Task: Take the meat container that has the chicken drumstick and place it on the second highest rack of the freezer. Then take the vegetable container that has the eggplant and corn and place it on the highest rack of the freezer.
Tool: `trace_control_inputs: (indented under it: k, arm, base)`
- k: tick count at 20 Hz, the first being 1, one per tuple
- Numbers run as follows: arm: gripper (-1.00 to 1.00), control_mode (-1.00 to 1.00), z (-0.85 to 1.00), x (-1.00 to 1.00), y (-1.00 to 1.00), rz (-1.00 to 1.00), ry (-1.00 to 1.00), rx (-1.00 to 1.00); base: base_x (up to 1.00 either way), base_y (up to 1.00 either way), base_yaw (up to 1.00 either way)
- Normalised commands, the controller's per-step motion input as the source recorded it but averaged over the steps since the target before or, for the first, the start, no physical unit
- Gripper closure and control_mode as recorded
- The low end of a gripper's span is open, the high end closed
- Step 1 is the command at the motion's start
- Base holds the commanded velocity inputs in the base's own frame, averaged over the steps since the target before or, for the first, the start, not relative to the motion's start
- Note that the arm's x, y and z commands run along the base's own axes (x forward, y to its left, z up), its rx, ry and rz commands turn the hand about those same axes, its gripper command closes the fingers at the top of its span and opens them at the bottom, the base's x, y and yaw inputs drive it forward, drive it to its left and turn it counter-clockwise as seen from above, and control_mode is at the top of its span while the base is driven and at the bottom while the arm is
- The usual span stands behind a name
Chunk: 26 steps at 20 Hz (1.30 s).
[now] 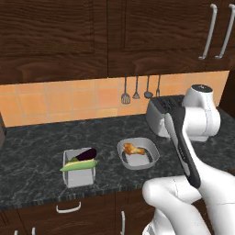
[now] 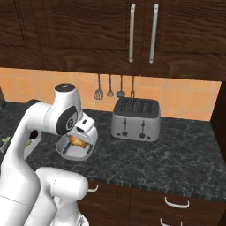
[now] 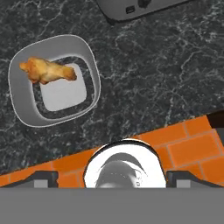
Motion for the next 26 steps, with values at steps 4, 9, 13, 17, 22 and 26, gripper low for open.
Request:
trace_control_inputs:
  k: [4, 9, 13, 17, 22, 26]
  arm:
    - [-1.00, -1.00, -0.43, 0.30, -0.12, -0.28, 0.12, 0.00]
    - [-1.00, -1.00, -0.36, 0.22, 0.07, -0.03, 0.02, 0.00]
    - [-1.00, -1.00, -0.52, 0.62, 0.37, 0.00, 0.06, 0.00]
    - [-1.00, -1.00, -0.53, 0.51, 0.03, 0.00, 0.03, 0.00]
    - [-1.00, -1.00, -0.54, 0.07, -0.02, 0.00, 0.00, 0.00]
    - [-1.00, -1.00, -0.46, 0.10, 0.00, 0.00, 0.00, 0.00]
  base:
    - [0.00, 0.00, 0.00]
    - [0.00, 0.00, 0.00]
    - [0.00, 0.00, 0.00]
    - [0.00, 0.00, 0.00]
    - [0.00, 0.00, 0.00]
    - [0.00, 0.00, 0.00]
